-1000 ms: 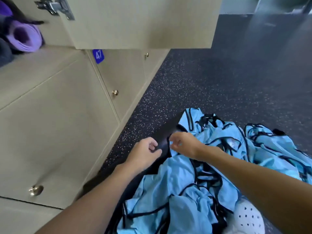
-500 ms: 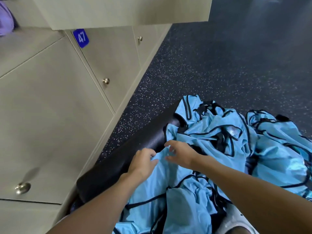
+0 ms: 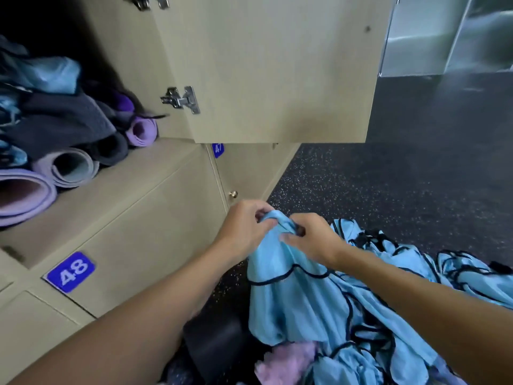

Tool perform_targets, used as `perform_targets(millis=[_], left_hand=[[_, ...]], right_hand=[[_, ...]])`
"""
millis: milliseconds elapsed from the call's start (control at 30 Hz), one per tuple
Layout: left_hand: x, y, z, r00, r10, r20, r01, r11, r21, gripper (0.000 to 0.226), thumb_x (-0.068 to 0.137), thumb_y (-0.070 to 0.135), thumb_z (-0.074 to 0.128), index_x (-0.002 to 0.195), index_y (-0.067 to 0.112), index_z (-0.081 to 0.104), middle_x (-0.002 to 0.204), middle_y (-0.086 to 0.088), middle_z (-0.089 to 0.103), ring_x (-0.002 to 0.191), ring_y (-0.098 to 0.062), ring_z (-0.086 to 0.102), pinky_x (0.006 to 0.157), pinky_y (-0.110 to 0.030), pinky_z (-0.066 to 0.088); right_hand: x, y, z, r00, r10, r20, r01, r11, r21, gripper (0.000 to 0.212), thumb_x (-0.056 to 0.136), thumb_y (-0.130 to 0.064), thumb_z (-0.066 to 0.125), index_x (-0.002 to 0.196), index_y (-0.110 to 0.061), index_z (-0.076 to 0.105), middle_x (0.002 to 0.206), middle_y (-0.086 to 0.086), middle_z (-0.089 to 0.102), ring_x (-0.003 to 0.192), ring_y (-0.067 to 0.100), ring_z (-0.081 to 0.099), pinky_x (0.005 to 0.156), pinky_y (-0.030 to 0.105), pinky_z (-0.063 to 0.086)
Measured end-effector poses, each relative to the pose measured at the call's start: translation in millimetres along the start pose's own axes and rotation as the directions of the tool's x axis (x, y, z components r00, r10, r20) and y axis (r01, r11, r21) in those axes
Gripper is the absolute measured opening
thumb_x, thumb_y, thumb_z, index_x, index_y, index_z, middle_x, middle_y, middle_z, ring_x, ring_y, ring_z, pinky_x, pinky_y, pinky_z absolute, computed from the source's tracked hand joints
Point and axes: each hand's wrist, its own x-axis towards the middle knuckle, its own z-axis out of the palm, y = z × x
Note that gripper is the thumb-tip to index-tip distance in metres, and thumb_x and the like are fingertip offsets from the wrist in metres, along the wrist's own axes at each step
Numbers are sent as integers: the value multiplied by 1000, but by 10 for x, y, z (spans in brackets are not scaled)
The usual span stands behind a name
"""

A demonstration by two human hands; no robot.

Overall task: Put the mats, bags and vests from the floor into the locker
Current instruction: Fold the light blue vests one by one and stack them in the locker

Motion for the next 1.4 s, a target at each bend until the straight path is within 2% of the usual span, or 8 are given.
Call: perform_targets(millis=[167, 267, 467, 833, 933, 1033, 1167, 1400], left_hand=[[-28, 275, -625, 995, 61, -81, -65, 997, -46, 13, 87, 7, 68, 91, 19, 72, 83, 3, 72, 73, -10, 63, 75, -32, 54], [-149, 345, -896, 989, -69, -128, 62, 996, -56, 28, 89, 42, 63, 116, 32, 62, 112, 2, 66, 105, -18, 64, 94, -40, 52], [-336, 412, -1190, 891, -387, 237, 452, 728, -516, 53, 79, 82, 43, 125, 57, 51, 123, 8, 68, 109, -28, 67, 77, -52, 55], [-245, 337, -1368, 915, -352, -198, 118, 701, -704, 14, 92, 7, 67, 104, 3, 72, 103, -25, 72, 88, -31, 69, 88, -44, 55], [-214, 338, -1459, 890, -329, -314, 46, 752, -657, 15, 90, -6, 64, 103, -1, 71, 102, -26, 72, 83, -27, 66, 82, -39, 57], [-189, 386, -1609, 876, -278, -394, -35, 779, -626, 18, 90, -6, 64, 106, -2, 70, 99, -20, 74, 80, -22, 68, 72, -28, 59], [-218, 474, -1753, 883, -172, -436, -126, 808, -576, 18, 89, -5, 65, 102, 5, 72, 97, -14, 75, 81, -18, 71, 76, -30, 60], [-257, 294, -1824, 831, 69, -552, 2, 992, 127, 40, 84, -10, 54, 88, 24, 74, 87, 20, 65, 83, 14, 57, 76, 0, 38]], right_hand=[[99, -776, -282, 976, -173, -132, 177, 984, 22, 10, 84, -11, 68, 77, -17, 63, 68, 1, 65, 60, 15, 55, 59, 36, 46], [137, -1191, -362, 960, -195, -201, 227, 962, 152, 10, 87, -8, 67, 88, -18, 64, 79, 8, 71, 76, 28, 67, 67, 41, 55], [199, -1660, -259, 950, -280, -138, 311, 875, 371, 15, 91, 5, 59, 90, -10, 65, 85, 4, 69, 75, 5, 66, 69, 18, 54], [342, -1809, 118, 968, -250, 27, 197, 820, 538, 42, 87, 10, 60, 119, -17, 65, 113, 5, 70, 98, 11, 69, 86, 22, 55], [423, -1774, 130, 987, -146, -67, 160, 894, 418, 66, 80, -6, 77, 133, -28, 45, 124, -2, 54, 97, 3, 58, 76, 8, 48], [473, -1648, 174, 991, -119, 66, 90, 935, 342, 106, 68, -32, 89, 148, -43, 19, 138, -12, 44, 122, 6, 48, 99, 23, 46], [453, -1568, 247, 959, -146, 244, -10, 841, 541, 57, 79, -16, 81, 129, -25, 54, 118, -4, 70, 106, 13, 68, 88, 33, 57], [492, -1732, 333, 995, -83, -48, 95, 807, 583, 23, 83, -5, 74, 103, -14, 67, 98, 2, 74, 93, 18, 71, 85, 33, 57]])
